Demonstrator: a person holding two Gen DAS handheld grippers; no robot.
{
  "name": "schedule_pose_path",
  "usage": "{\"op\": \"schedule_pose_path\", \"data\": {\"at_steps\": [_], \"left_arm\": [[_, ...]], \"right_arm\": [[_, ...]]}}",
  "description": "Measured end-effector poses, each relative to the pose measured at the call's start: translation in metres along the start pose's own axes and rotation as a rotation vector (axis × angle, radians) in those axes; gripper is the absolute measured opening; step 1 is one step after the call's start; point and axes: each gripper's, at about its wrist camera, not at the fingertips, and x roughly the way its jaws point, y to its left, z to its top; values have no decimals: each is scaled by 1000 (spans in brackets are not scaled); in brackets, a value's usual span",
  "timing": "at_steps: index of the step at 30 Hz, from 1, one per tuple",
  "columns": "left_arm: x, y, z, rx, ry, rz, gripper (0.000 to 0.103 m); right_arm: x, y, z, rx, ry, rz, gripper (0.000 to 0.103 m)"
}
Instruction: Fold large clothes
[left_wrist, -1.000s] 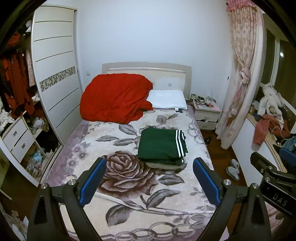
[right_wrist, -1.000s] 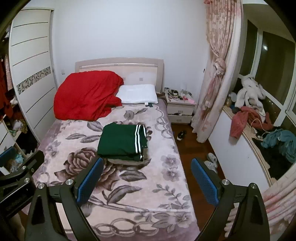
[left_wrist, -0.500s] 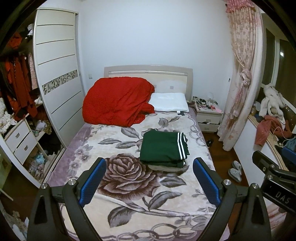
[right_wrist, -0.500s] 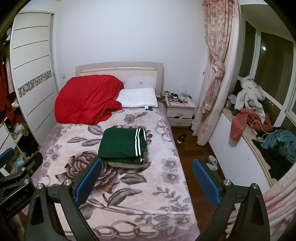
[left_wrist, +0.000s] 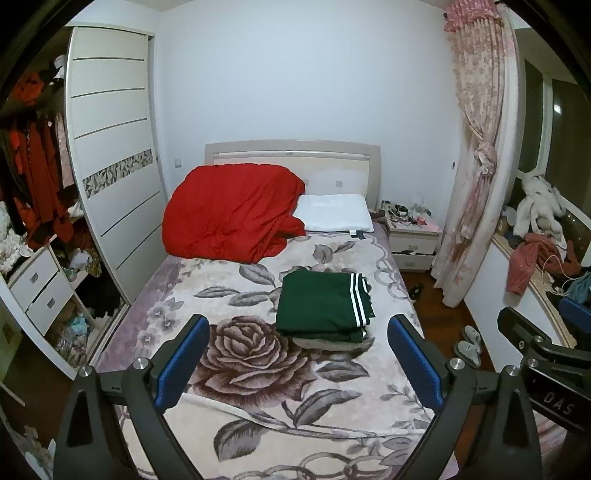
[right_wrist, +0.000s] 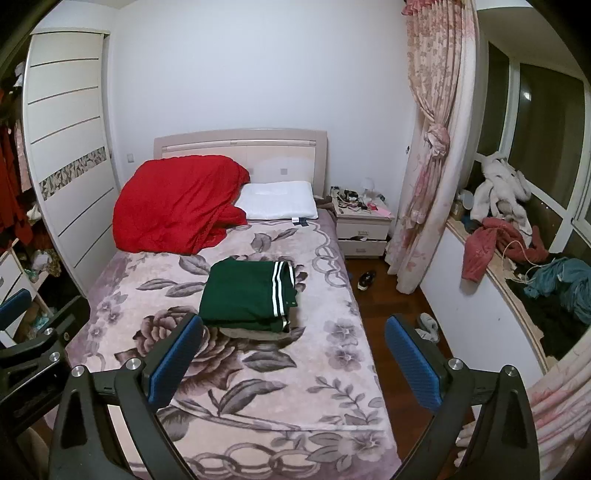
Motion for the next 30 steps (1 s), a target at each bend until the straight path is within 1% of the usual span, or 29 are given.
{"op": "schedule_pose_path", "data": {"at_steps": [11,17,22,24,30], "left_arm": [[-5,2,3,-10,-14,2,99],[-6,1,5,-12,-15,6,99],[-5,1,5,-11,-15,4,99],[-6,1,5,-11,-15,5,99],[-6,2,6,-11,-15,7,99]], "right_arm": [[-6,-4,-4,14,-7,1,101],[-14,-7,-14,25,-11,-4,101],[-14,-6,-13,29,-17,-5,101],[-19,-6,-20,33,-17,-8,101],[-25,-8,-27,35,-19,-13,101]]}}
